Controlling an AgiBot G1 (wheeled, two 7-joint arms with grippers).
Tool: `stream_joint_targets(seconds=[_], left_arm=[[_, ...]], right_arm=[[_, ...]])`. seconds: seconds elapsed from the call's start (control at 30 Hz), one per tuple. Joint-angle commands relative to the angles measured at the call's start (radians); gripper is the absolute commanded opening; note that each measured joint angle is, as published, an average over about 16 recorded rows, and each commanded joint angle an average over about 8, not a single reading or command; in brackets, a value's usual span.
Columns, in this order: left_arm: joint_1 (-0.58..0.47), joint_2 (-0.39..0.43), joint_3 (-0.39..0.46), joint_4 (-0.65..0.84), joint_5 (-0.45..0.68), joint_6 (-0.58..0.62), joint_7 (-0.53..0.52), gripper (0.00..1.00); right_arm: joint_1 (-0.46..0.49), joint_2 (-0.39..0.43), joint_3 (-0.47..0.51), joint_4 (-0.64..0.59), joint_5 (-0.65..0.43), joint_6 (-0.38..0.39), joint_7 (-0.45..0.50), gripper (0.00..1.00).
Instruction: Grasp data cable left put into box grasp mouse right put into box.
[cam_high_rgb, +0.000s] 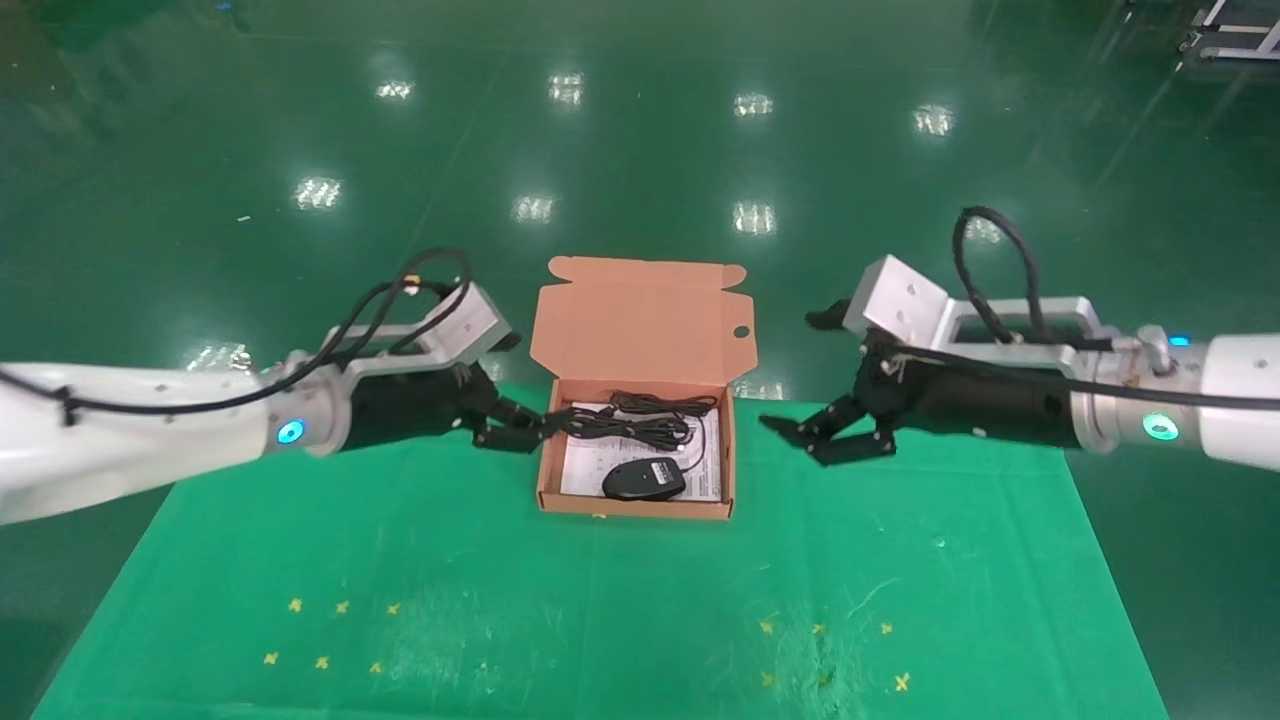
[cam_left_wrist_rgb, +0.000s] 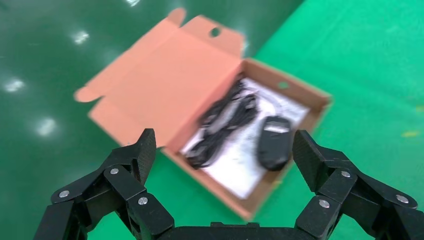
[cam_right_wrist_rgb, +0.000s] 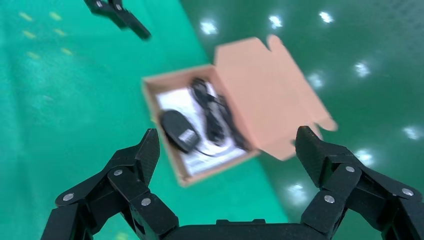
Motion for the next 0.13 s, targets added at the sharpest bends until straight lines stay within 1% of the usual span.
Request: stream_joint_targets(seconds=[0.03,0.13], left_arm=[[0.037,-0.042,-0.047,-0.044,-0.07,0.066,0.008,1.0],[0.053,-0.06,-0.067,-0.062,-0.099,0.095,0.012,1.0]], right_arm=[[-0.046,0.013,0.056,0.013,0.057,-0.053,-0.011,1.0],[-0.066,0.018,0.081,0.019,0.081,-0.076,-0.016,1.0]])
